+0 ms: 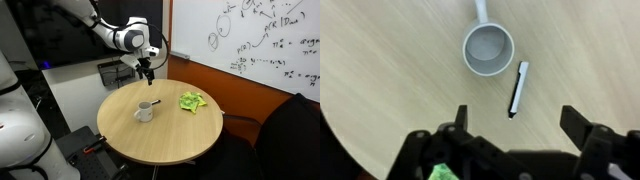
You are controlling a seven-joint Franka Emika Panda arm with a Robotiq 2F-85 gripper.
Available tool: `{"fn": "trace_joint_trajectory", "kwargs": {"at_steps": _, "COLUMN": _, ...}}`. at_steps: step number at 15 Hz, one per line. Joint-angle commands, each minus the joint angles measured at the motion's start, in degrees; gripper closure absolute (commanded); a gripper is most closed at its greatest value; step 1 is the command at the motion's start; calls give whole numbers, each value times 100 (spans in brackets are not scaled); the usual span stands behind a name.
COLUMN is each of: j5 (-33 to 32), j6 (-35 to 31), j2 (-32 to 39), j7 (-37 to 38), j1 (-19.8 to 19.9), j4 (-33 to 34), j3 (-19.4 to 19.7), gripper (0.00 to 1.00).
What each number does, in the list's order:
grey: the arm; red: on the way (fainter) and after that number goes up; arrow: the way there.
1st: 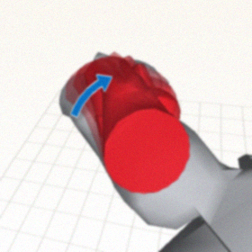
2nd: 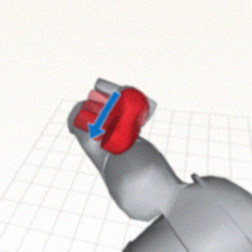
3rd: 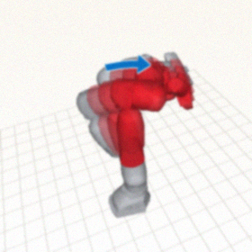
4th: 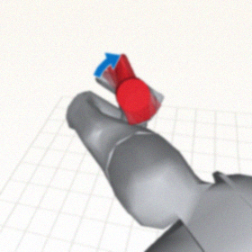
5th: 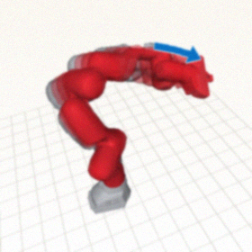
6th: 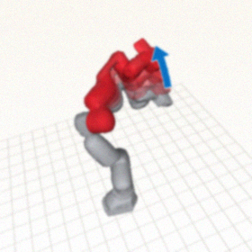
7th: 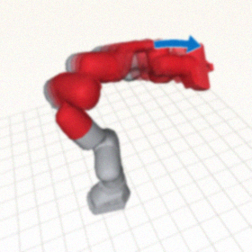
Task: Put the pen inside the mug
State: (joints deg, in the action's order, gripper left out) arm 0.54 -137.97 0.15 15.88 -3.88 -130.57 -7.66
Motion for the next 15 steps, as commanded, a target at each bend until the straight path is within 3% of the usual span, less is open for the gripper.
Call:
{"fn": "trace_joint_trajectory", "kwargs": {"at_steps": 1, "j5": 2, "j6": 9, "j2": -1, "j7": -5, "j1": -65, "j4": 13, "j3": 77, "gripper": 0}}
{"fn": "trace_joint_trajectory", "kwargs": {"at_steps": 4, "j5": -114, "j6": -116, "j2": 139, "j7": 278, "j1": -121, "j4": 106, "j3": 28, "gripper": 0}}
{"fn": "trace_joint_trajectory", "kwargs": {"at_steps": 11, "j5": -904, "j6": -342, "j2": 1533, "j7": 1503, "j1": -712, "j4": 1104, "j3": 87, "gripper": 0}}
{"fn": "trace_joint_trajectory", "kwargs": {"at_steps": 15, "j5": -673, "j6": -864, "j2": 2499, "j7": 1210, "j1": -827, "j4": 1814, "j3": 257, "gripper": 0}}
